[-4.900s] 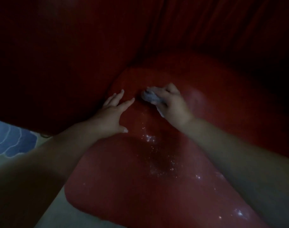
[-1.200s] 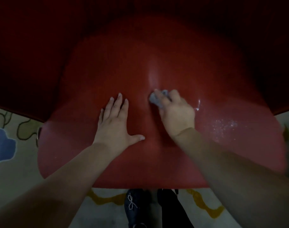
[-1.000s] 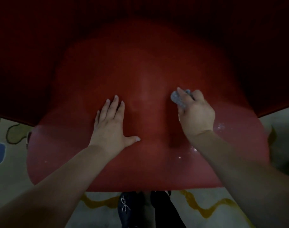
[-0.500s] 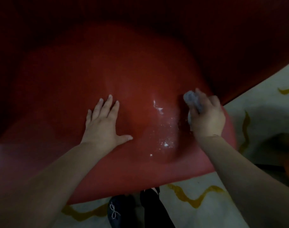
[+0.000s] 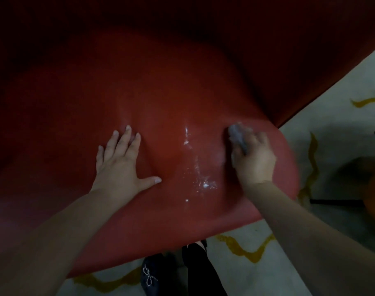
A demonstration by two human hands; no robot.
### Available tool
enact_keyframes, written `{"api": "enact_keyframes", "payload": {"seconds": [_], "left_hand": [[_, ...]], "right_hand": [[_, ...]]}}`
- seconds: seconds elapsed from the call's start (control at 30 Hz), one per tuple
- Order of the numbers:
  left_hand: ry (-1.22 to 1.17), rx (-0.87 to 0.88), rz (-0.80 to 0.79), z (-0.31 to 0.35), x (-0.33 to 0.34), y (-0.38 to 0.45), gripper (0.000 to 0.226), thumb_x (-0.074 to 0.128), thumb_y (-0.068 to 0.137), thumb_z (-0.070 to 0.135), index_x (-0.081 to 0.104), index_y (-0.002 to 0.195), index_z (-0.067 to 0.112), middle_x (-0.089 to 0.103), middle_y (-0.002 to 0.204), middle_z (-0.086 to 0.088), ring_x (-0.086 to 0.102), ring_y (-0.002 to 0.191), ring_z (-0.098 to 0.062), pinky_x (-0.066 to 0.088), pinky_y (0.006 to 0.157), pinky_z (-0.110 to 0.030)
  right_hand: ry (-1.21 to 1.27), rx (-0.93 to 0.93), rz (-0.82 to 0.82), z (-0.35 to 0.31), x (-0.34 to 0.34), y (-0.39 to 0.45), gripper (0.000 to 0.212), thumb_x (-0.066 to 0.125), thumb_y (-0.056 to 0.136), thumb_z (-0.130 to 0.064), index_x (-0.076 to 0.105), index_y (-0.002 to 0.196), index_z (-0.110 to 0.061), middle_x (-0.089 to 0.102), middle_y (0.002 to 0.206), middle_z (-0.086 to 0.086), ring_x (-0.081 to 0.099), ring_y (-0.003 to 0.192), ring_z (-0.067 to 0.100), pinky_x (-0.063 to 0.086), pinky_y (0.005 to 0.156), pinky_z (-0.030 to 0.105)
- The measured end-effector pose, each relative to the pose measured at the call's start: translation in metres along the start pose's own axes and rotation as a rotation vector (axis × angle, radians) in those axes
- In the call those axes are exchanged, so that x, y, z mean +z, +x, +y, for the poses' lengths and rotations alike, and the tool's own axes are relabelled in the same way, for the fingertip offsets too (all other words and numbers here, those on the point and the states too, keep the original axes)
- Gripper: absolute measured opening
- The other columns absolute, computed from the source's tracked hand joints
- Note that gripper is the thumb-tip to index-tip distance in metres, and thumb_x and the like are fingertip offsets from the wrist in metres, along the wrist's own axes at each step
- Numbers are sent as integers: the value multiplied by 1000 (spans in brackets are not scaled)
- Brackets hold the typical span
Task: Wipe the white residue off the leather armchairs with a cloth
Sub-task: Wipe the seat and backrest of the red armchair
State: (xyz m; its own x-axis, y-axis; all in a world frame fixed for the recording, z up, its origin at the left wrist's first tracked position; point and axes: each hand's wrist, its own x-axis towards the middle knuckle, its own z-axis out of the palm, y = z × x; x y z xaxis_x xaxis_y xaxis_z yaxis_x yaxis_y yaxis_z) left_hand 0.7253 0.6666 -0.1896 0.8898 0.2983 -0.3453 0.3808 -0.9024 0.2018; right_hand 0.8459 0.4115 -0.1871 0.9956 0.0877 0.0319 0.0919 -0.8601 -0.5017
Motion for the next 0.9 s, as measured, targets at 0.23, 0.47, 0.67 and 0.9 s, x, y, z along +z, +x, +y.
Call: {"api": "enact_keyframes", "payload": {"seconds": [0.23,0.47,0.67,0.9], "left_hand": [[18,-1,-2,-3,3,1,122,54,57,84,6,153,27,-11,160,10,-17,145,-13,-5,115,-46],[11,11,16,-1,4,0,121,56,57,82,9,154,25,-9,161,6,-15,146,-16,-5,114,-48],[-9,14,11,-2,3,-1,120,57,59,81,5,153,28,-14,160,10,-20,144,-13,-10,113,-43],[-7,9,6,1,0,-2,120,61,62,77,4,154,26,-14,160,9,-21,144,-14,-10,113,-45]], "right_hand": [[103,-193,-32,-16,5,-16,56,64,78,-18,56,132,-29,53,100,5,59,78,24,45,69,23],[312,-50,-48,-42,37,42,38,59,93,-29,58,130,-26,47,104,-7,58,93,12,46,87,18],[225,-300,-150,-73,56,44,39,64,90,-25,60,129,-22,56,105,3,54,99,14,43,89,18],[108,-603,-447,-49,20,2,40,71,82,-17,67,121,-26,58,92,6,59,86,25,49,74,32]]}}
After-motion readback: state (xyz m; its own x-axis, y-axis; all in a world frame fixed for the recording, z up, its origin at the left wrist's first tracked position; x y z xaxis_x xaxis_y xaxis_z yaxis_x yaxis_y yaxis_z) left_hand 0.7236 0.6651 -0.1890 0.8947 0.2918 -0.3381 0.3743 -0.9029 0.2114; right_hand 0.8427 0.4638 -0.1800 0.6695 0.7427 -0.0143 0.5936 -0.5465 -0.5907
